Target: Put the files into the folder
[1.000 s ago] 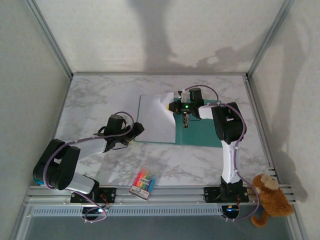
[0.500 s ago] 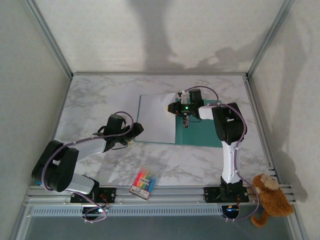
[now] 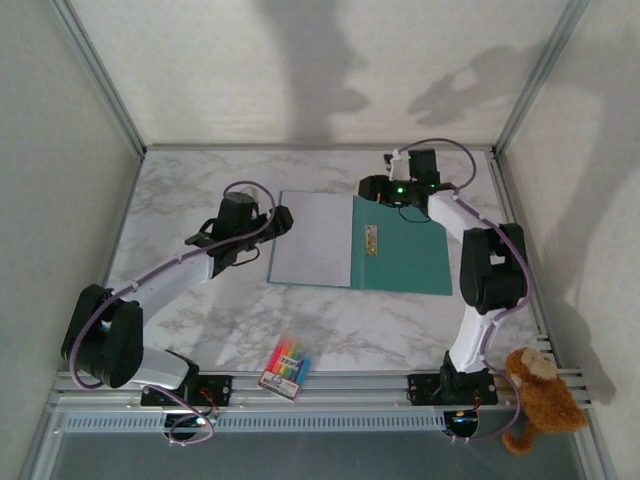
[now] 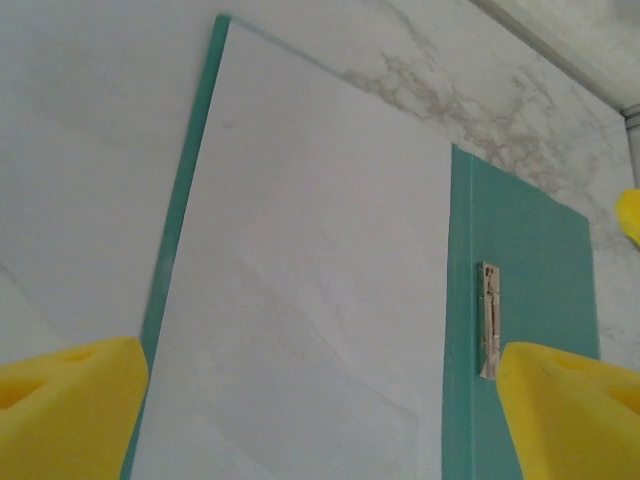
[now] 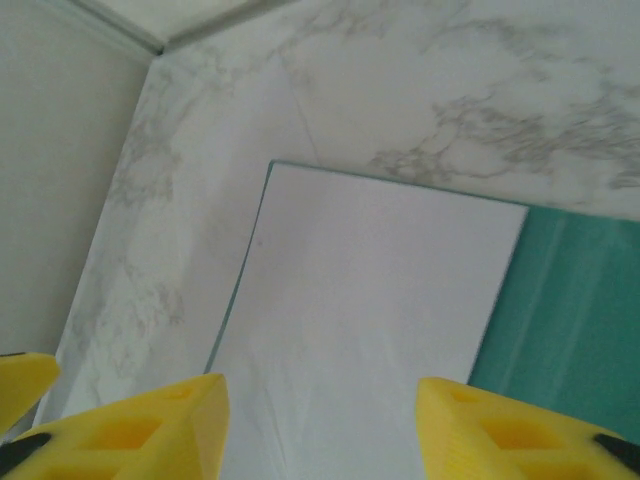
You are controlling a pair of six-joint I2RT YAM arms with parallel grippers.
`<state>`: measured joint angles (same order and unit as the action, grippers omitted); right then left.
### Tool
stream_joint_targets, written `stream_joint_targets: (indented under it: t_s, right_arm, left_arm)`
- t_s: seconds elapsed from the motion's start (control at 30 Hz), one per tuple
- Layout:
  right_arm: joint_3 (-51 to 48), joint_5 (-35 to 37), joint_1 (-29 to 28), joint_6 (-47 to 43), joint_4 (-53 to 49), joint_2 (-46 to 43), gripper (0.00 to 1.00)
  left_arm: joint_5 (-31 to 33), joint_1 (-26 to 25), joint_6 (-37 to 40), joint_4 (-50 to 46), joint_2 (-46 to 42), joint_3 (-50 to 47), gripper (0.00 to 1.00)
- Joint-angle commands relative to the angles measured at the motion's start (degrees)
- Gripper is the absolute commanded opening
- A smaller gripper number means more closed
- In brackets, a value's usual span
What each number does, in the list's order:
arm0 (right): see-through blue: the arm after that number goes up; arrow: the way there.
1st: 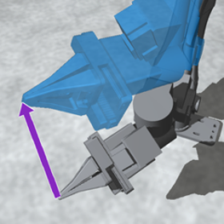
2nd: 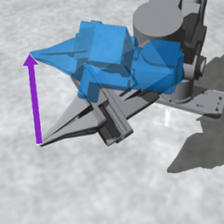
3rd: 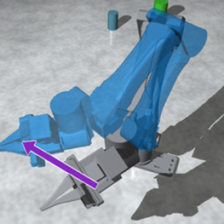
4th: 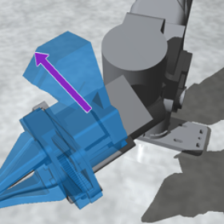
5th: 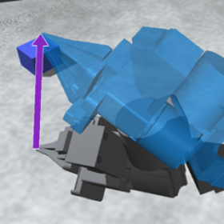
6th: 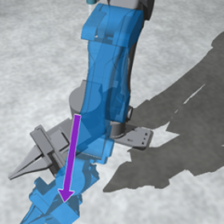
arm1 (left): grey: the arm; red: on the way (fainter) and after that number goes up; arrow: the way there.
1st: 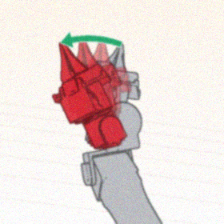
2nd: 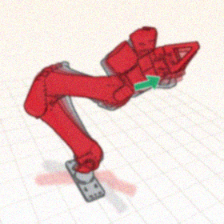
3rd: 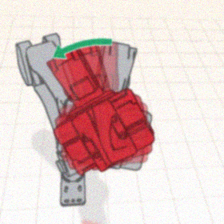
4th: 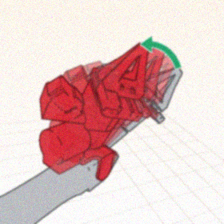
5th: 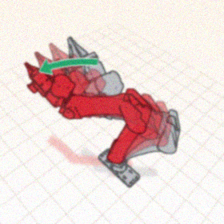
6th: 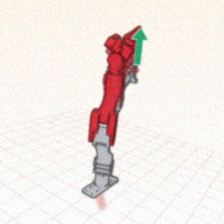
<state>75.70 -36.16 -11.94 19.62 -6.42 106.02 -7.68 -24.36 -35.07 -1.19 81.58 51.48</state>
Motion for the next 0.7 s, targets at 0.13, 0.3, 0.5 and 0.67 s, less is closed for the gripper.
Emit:
stream_joint_targets:
  t_s: [0.13,0.3,0.5,0.67]
  right_arm:
    - [-15.81,6.7,0.41,4.48,3.59,-8.29,0.56]
    - [-22.26,10.24,1.23,7.8,6.45,-11.0,0.56]
    - [-26.35,14.17,2.04,13.42,8.75,-11.24,0.54]
    - [-26.49,14.45,2.36,15.74,9.75,-9.18,0.53]
  left_arm:
    - [6.84,-5.29,9.39,-2.73,10.95,12.9,0.95]
    - [4.48,-8.93,9.46,-7.46,21.12,22.13,0.91]
    - [-1.51,-13.02,4.58,-8.38,29.87,27.74,0.87]
    - [-8.97,-14.46,-1.1,-2.49,32.24,25.43,0.86]
